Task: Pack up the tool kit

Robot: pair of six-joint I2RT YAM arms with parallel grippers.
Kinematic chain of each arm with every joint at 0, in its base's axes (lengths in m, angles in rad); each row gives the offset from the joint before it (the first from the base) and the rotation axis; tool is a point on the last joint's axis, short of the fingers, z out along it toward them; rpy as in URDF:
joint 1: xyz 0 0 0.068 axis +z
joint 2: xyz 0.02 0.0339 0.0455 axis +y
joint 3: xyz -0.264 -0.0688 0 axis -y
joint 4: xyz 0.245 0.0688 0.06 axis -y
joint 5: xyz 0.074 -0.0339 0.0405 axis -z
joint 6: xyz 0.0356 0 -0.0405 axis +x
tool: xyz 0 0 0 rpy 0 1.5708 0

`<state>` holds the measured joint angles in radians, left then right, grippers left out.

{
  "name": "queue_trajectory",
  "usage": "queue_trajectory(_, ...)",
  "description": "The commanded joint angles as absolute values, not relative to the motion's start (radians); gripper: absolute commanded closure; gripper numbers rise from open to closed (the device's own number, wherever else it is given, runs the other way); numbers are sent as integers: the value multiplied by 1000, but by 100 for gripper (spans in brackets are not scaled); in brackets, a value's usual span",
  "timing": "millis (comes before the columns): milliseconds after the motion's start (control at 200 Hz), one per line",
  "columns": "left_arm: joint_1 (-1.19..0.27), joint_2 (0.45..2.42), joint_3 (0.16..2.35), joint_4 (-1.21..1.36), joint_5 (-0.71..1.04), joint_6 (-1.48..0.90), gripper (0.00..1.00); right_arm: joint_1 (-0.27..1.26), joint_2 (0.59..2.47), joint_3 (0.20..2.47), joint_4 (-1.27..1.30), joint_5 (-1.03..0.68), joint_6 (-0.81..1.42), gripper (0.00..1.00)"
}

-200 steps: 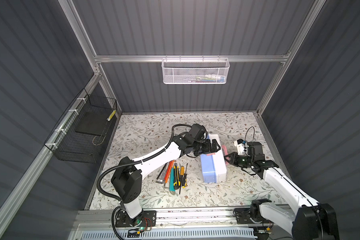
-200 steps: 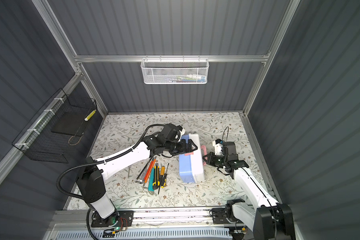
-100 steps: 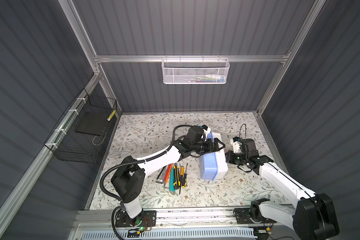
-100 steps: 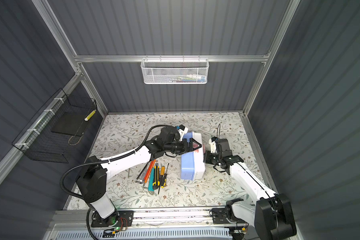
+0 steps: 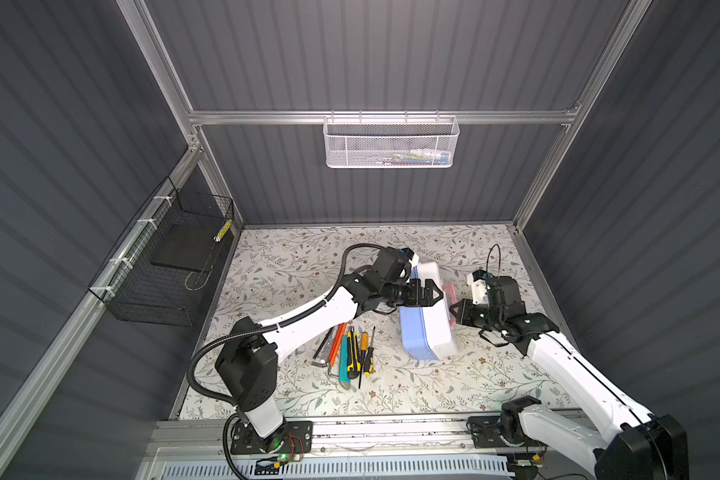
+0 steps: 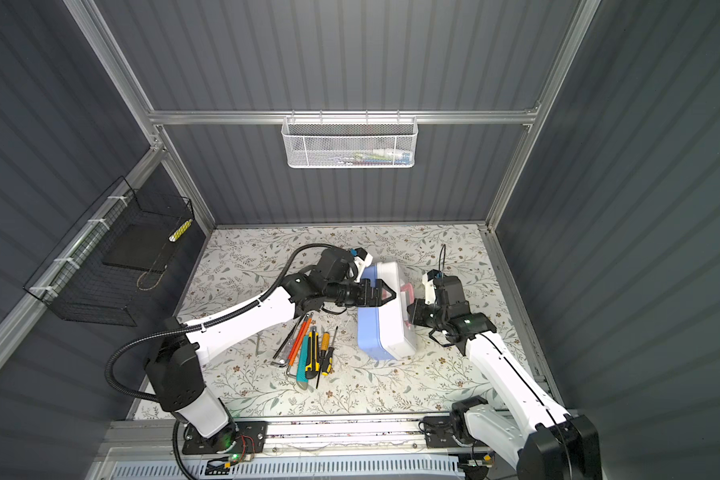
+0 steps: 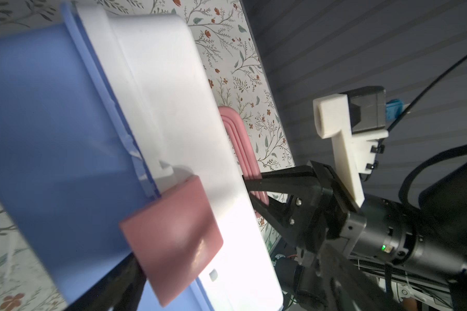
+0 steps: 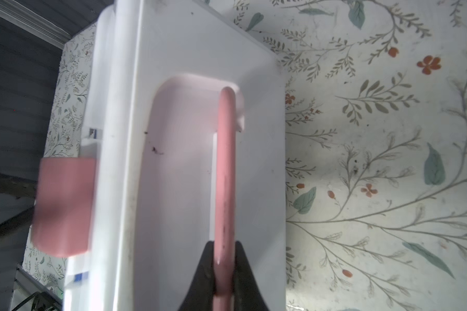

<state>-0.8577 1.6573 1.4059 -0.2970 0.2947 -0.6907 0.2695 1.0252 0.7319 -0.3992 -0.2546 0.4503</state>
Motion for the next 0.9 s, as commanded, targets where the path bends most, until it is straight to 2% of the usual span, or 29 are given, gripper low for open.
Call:
queue_trajectory(0,-821,1552,1365,-351,243,-598,2,276,993,796,-383,-305,469,100)
queue_trajectory(270,-761,1391,1173,-312,184,-613,8,338,1017,783,-327,-299,566,100)
queue_trajectory(415,-756,1372,1096,-293,170,-623,10,381,1073,788,-318,-253,591,100)
queue_trajectory(645,-753,1374,1020,-307,85,-608,13,383,1083,782,-279,-289,629,100)
queue_trajectory(746,-746,1387,997,-309,52,-605,24,361,1064,797,-288,-325,632,100)
queue_trajectory(791,-737,1391,976,-283,60,-603,28,340,1055,799,-293,-394,635,100)
queue_trajectory(896,-729,1413,949,-238,70,-593,32,270,1026,773,-265,-497,655,100)
